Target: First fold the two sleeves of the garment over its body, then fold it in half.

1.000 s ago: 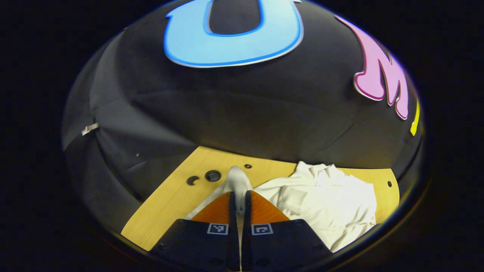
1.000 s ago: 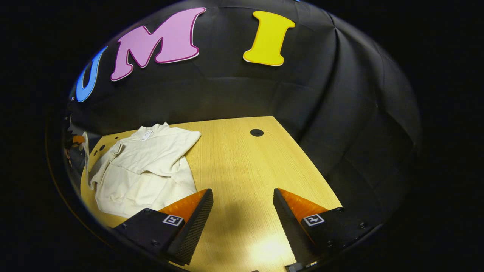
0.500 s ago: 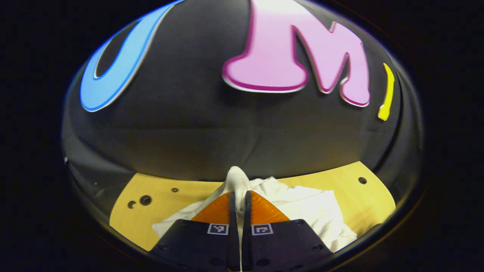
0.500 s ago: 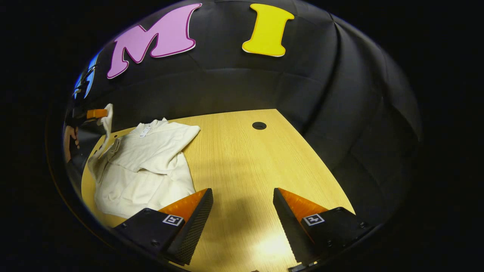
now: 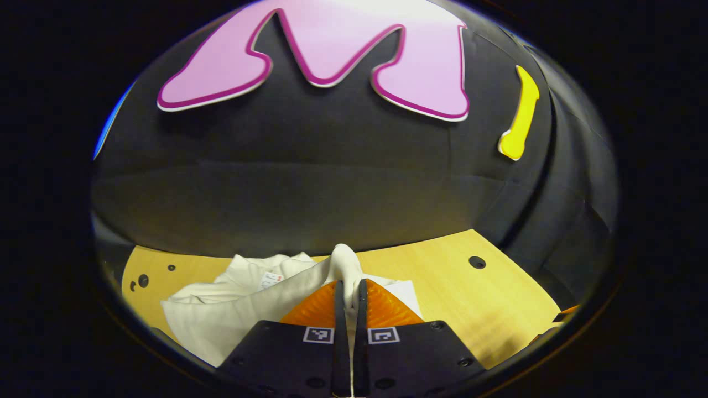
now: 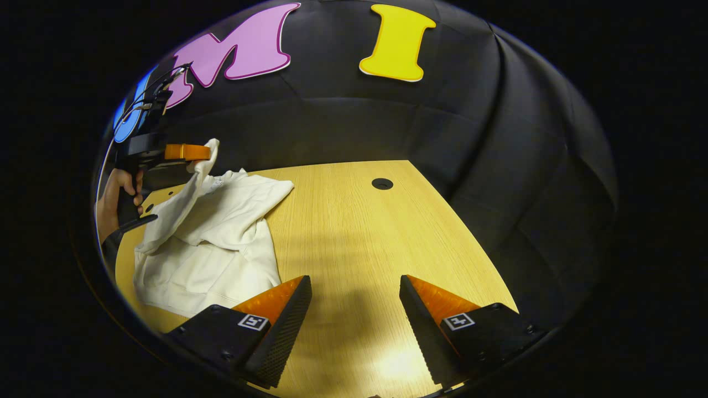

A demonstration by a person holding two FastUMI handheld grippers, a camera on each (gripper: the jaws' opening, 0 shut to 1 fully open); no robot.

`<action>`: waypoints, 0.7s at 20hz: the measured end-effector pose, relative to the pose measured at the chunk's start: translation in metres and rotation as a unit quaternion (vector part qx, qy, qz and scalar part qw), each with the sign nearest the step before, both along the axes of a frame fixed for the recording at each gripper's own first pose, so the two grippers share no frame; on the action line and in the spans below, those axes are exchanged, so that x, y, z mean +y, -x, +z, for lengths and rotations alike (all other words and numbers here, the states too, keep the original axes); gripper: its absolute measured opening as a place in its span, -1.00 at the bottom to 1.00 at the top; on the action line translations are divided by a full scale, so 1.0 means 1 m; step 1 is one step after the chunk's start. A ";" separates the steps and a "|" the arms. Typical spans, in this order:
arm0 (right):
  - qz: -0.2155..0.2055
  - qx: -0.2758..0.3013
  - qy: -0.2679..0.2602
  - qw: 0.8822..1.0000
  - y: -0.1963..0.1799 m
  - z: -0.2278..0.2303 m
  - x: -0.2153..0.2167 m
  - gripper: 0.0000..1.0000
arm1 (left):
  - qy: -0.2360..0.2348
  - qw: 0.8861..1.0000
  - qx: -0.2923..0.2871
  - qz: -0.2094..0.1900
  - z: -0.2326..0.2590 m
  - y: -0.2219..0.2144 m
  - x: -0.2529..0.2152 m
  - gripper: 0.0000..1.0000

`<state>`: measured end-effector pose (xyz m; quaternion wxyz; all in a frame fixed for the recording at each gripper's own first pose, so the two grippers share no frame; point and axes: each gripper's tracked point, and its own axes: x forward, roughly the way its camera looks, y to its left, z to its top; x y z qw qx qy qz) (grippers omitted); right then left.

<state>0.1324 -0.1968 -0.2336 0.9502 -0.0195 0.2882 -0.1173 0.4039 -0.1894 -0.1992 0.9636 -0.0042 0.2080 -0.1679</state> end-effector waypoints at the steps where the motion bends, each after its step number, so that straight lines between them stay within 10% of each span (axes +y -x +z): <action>1: 0.000 0.001 -0.001 1.000 0.001 -0.001 0.000 0.96 | 0.005 1.000 0.002 -0.006 -0.003 0.002 -0.009 -0.84; 7: -0.001 0.005 -0.011 1.000 0.007 -0.009 0.007 0.96 | 0.020 0.999 -0.011 -0.028 0.005 0.013 -0.030 -0.43; 9: 0.002 0.005 -0.016 1.000 0.007 -0.010 0.013 0.96 | 0.007 0.999 -0.029 -0.036 0.015 0.021 -0.023 0.34; 12: 0.014 0.010 -0.023 1.000 0.007 -0.015 0.027 0.96 | -0.032 0.999 -0.040 -0.020 0.019 0.039 0.012 0.96; 14: 0.024 0.014 -0.030 0.999 0.006 -0.018 0.037 0.96 | -0.034 0.999 -0.035 -0.002 0.016 0.059 0.041 0.96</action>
